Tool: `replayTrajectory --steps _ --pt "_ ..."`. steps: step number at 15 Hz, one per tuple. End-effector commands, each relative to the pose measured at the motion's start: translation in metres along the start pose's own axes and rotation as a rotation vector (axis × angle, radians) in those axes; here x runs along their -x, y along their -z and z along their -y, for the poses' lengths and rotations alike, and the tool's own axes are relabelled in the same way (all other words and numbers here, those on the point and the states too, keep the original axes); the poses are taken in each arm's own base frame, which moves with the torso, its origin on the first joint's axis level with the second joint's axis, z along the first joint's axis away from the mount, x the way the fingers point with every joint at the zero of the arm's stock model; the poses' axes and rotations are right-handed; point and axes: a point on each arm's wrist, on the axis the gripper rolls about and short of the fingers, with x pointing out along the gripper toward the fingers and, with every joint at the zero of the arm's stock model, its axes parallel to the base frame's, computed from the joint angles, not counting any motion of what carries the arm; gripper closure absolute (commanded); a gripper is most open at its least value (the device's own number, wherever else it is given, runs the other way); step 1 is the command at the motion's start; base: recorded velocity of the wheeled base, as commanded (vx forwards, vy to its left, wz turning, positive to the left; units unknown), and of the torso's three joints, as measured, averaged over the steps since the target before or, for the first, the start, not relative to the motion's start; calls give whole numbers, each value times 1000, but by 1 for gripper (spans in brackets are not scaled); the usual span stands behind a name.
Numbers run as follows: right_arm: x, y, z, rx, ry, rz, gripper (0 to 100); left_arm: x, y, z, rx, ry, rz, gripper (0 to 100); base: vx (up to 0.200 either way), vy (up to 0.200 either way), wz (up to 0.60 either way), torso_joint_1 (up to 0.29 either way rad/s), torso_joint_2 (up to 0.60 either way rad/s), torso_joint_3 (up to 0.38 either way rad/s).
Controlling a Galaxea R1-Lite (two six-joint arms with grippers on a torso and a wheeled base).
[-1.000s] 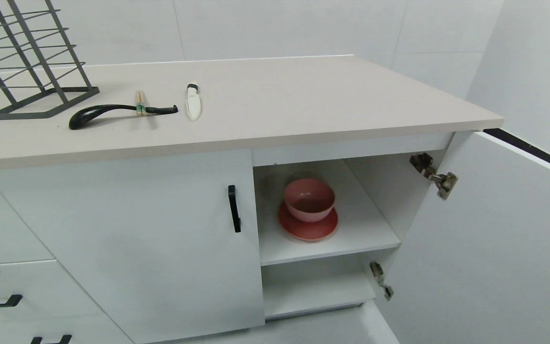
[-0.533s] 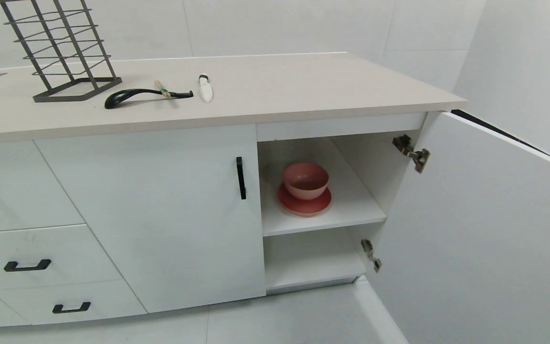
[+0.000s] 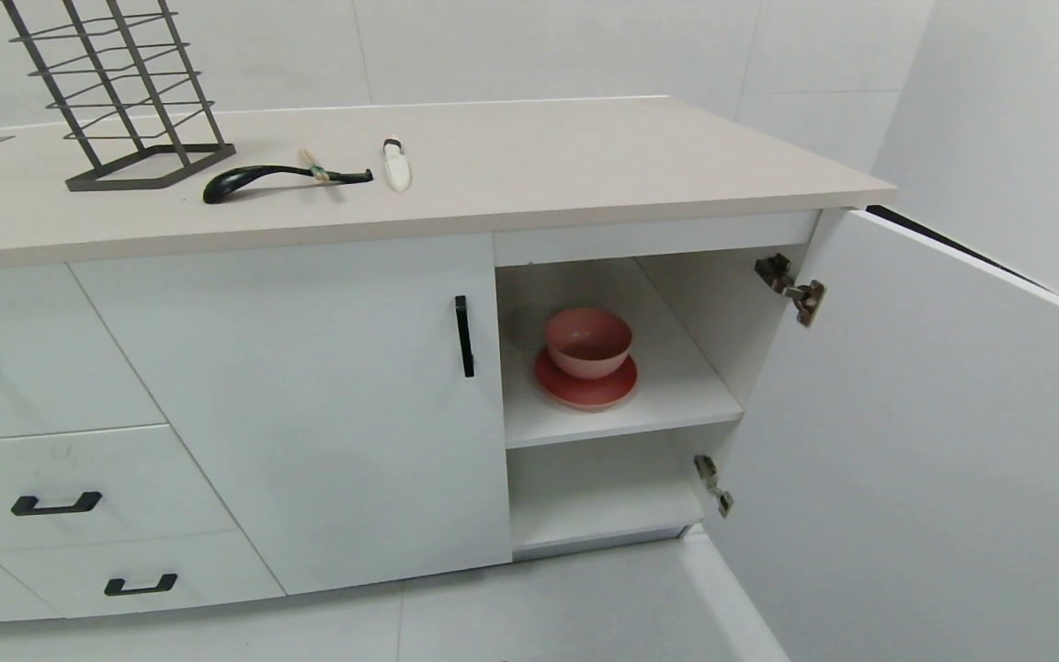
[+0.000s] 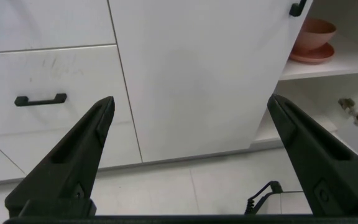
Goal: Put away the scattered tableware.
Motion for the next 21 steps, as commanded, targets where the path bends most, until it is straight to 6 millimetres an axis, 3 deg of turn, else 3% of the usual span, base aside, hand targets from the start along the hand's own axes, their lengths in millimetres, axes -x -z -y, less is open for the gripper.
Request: replayTrajectory --steps 1,3,12,18,21 --pt "0 0 0 1 0 -3 0 0 0 0 -1 1 -1 0 -200 -200 0 12 2 -2" --pt "0 0 0 1 0 -3 0 0 0 0 0 0 -1 0 -200 -200 0 0 2 -2" --pt "0 0 0 1 0 -3 0 0 0 0 5 -5 0 0 -22 -200 0 1 3 1" --pt "0 0 0 1 0 -3 0 0 0 0 5 -5 0 0 -200 0 0 5 2 2" --pt "0 0 0 2 0 -3 0 0 0 0 5 -3 -1 0 0 -200 0 1 2 7"
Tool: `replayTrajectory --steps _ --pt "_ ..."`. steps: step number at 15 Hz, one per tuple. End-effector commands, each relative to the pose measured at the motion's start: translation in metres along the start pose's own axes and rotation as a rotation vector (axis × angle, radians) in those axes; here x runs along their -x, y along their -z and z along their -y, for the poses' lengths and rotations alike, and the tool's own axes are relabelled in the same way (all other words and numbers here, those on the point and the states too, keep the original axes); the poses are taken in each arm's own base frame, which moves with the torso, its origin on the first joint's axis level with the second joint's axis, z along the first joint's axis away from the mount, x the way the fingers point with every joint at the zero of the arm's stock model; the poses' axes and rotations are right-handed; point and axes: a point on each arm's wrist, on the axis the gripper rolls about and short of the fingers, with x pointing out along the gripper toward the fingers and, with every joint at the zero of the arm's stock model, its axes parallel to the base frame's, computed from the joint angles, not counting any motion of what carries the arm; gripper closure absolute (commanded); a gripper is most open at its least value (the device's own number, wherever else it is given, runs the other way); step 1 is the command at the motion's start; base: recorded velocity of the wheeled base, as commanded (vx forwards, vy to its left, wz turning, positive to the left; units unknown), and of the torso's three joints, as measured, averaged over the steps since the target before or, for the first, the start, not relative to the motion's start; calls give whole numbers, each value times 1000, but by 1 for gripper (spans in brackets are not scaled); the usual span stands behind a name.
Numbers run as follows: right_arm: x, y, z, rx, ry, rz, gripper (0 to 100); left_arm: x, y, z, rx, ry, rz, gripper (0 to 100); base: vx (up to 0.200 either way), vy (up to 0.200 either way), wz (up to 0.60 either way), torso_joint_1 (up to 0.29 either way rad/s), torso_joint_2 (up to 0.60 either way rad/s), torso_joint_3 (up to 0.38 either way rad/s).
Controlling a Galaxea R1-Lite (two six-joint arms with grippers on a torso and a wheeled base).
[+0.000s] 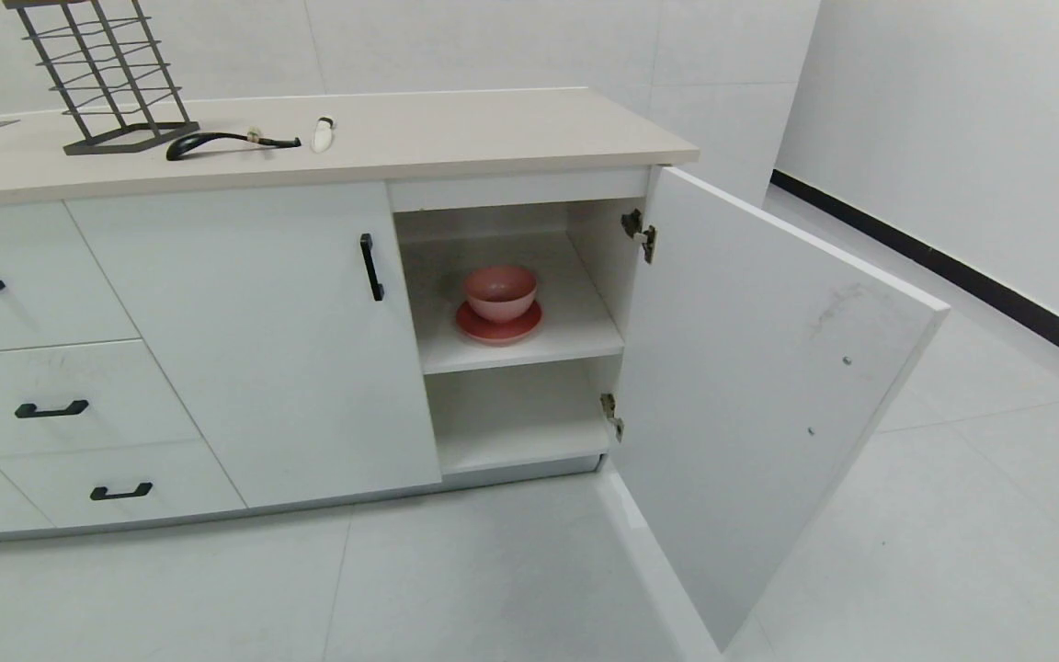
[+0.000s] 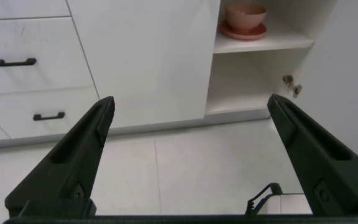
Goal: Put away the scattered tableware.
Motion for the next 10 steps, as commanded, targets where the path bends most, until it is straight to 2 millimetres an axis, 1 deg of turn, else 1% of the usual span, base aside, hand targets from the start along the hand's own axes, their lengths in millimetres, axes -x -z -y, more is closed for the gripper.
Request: replayTrajectory --steps 1,8,10 --pt "0 0 0 0 -1 -3 0 0 0 0 0 -1 -1 0 0 -200 0 7 2 -2" --pt "0 0 0 -8 -5 -3 0 0 0 0 1 -2 1 0 0 -200 0 4 1 0" --pt "0 0 0 -8 -2 -3 0 0 0 0 1 -2 1 0 0 0 0 0 0 0"
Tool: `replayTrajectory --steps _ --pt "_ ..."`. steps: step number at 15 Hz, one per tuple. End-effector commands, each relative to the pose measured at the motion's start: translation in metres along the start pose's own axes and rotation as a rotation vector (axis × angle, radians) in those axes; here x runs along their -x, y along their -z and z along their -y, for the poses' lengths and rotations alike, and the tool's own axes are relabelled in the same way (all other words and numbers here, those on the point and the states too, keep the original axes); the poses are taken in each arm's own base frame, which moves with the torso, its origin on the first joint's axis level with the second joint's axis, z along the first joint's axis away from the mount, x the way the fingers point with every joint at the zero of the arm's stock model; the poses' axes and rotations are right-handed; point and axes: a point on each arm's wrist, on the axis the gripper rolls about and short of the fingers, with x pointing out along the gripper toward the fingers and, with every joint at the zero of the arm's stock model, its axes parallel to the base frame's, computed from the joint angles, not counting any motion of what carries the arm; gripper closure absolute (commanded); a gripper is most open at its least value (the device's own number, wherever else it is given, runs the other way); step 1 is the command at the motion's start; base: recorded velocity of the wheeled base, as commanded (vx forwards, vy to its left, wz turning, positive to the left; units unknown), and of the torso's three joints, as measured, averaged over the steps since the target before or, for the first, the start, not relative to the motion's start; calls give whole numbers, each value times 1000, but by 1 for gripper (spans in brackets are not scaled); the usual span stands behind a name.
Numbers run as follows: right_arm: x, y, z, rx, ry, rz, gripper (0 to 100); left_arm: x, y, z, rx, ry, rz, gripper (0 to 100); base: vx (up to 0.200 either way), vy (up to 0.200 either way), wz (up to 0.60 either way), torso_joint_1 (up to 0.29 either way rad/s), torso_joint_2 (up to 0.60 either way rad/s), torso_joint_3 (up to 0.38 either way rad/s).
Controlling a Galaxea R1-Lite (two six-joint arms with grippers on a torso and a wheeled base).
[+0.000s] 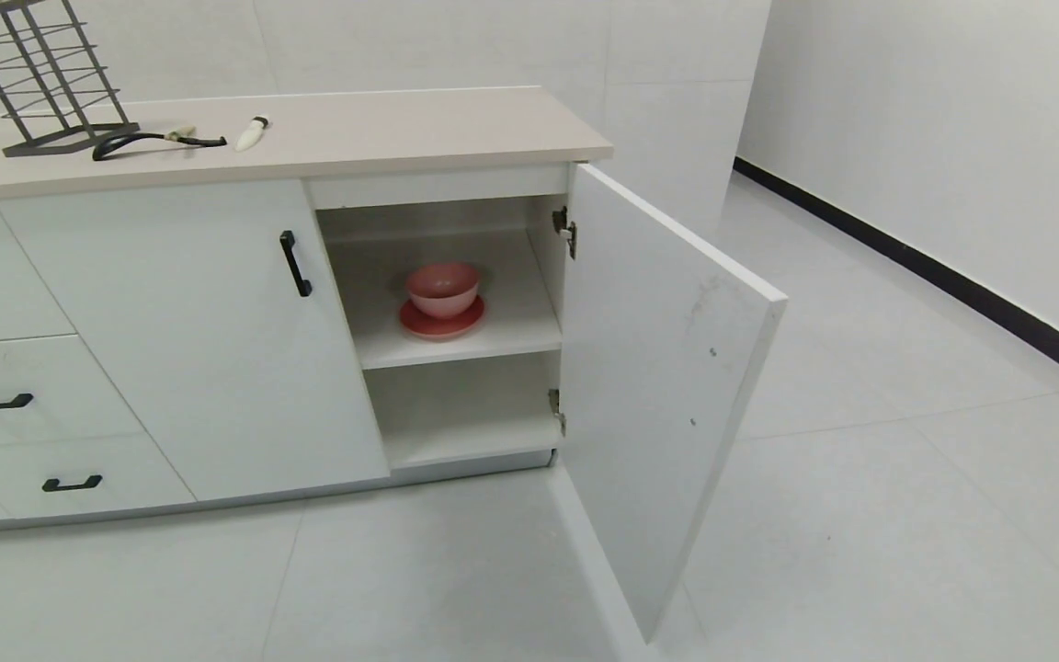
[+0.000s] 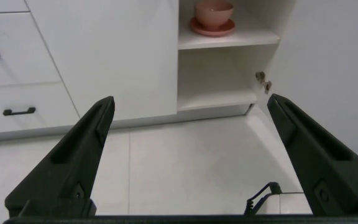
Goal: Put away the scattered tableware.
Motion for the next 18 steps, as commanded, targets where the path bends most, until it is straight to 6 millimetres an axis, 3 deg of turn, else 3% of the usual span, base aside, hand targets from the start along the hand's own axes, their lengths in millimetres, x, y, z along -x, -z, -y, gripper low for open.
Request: replayTrajectory --steps 1,3,6,7,14,16,17,18 --pt "0 0 0 0 -4 -1 0 0 0 0 1 -1 -1 0 0 0 600 -2 2 2" --pt "0 0 0 2 2 -1 0 0 0 0 1 -1 -1 0 0 0 600 0 2 0" --pt "0 0 0 8 1 -1 0 0 0 0 1 -1 -1 0 0 0 0 0 0 0" --pt "0 0 0 7 1 -1 100 0 0 0 4 -1 -1 0 0 0 0 0 0 0" --pt "0 -2 0 0 2 16 100 0 0 0 25 -7 1 0 0 0 0 0 0 0" --pt "3 -24 0 16 -8 233 100 0 0 0 30 -7 1 0 0 0 0 0 0 0" --pt "4 -31 -3 41 -115 279 100 0 0 0 17 -4 1 0 0 0 0 0 0 0" --pt "2 -37 -5 39 -226 213 100 0 0 0 11 -4 1 0 0 0 0 0 0 0"
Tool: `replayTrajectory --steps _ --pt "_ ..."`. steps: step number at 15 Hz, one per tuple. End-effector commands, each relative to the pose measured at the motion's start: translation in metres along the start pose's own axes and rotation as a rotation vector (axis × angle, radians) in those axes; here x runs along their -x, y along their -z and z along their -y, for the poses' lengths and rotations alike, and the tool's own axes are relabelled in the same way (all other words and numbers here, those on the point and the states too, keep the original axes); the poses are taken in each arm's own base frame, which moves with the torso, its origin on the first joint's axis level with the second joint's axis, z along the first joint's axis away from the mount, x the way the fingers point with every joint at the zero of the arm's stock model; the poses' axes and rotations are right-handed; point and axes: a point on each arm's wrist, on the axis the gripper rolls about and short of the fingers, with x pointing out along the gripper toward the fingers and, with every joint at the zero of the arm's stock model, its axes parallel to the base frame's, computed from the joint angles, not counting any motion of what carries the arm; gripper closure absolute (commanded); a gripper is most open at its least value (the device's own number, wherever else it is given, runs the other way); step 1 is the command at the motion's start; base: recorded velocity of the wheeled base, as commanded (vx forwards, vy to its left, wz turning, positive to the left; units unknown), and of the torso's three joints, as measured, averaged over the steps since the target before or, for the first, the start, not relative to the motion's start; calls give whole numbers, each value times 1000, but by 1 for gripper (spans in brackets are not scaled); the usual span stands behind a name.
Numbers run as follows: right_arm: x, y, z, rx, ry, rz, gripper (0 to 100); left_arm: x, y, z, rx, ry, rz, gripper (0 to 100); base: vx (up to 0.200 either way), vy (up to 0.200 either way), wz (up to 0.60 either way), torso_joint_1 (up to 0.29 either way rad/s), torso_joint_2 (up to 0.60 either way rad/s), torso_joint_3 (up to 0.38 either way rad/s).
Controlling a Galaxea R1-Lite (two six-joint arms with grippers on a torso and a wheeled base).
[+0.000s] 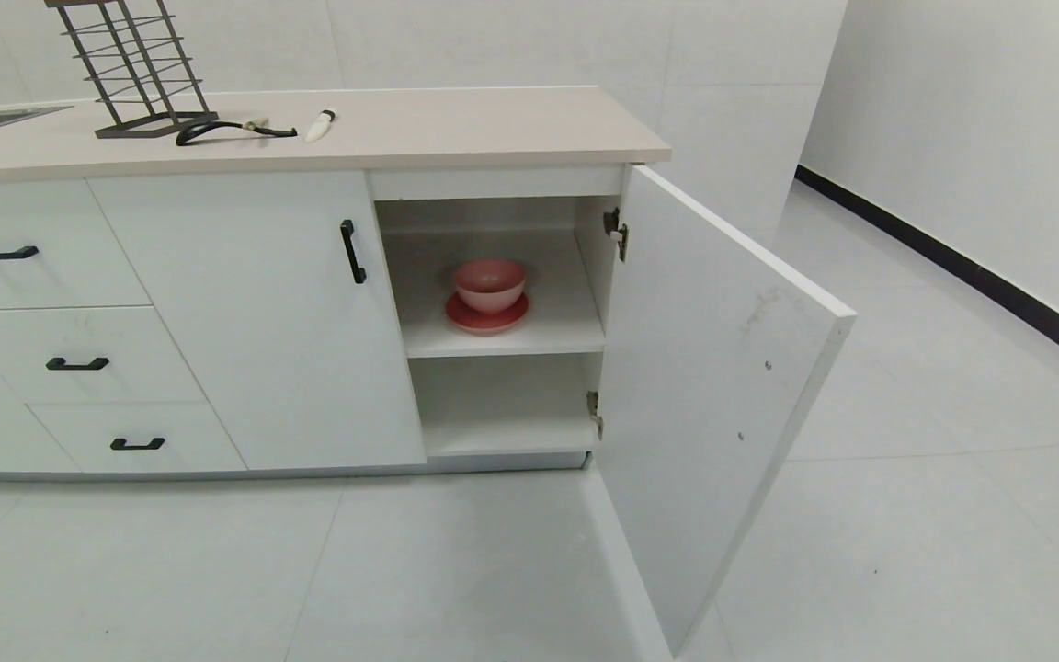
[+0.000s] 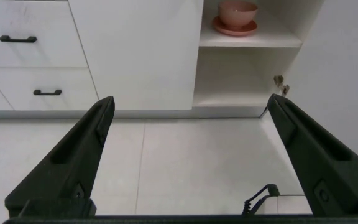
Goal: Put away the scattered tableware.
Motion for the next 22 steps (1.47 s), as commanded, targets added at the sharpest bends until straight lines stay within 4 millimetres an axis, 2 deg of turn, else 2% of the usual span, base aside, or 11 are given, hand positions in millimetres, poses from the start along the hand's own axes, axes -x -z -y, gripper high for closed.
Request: replayTrajectory --steps 1,2,3,5,8,10,11,13,17,18,22 --pt "-13 -15 0 -49 -160 -146 100 0 0 0 -4 1 -2 0 0 0 0 0 0 0" --pt "-19 -22 0 -64 -184 -180 100 0 0 0 -5 3 -2 0 0 0 0 0 0 0" --pt "-38 -40 3 -85 -237 -233 100 0 0 0 -4 1 -2 0 0 0 0 0 0 0" --pt "-62 -51 6 -106 -273 -312 100 0 0 0 -4 3 -2 0 0 0 0 0 0 0" --pt "-86 -49 7 -119 -292 -388 100 0 0 0 -4 3 -2 0 0 0 0 0 0 0" --pt "-101 -54 9 -97 -296 -379 100 0 0 0 -4 3 -2 0 0 0 0 0 0 0" --pt "-119 -59 11 -48 -302 -370 100 0 0 0 -4 1 -2 0 0 0 0 0 0 0" --pt "-139 -65 13 3 -315 -344 100 0 0 0 -4 3 -2 0 0 0 0 0 0 0" --pt "-156 -52 14 38 -327 -377 100 0 0 0 -4 3 -2 0 0 0 0 0 0 0" --pt "-166 -39 14 37 -330 -374 100 0 0 0 -4 3 -2 0 0 0 0 0 0 0" --pt "-198 -19 9 53 -417 -256 100 0 0 0 -4 3 -2 0 0 0 0 0 0 0"
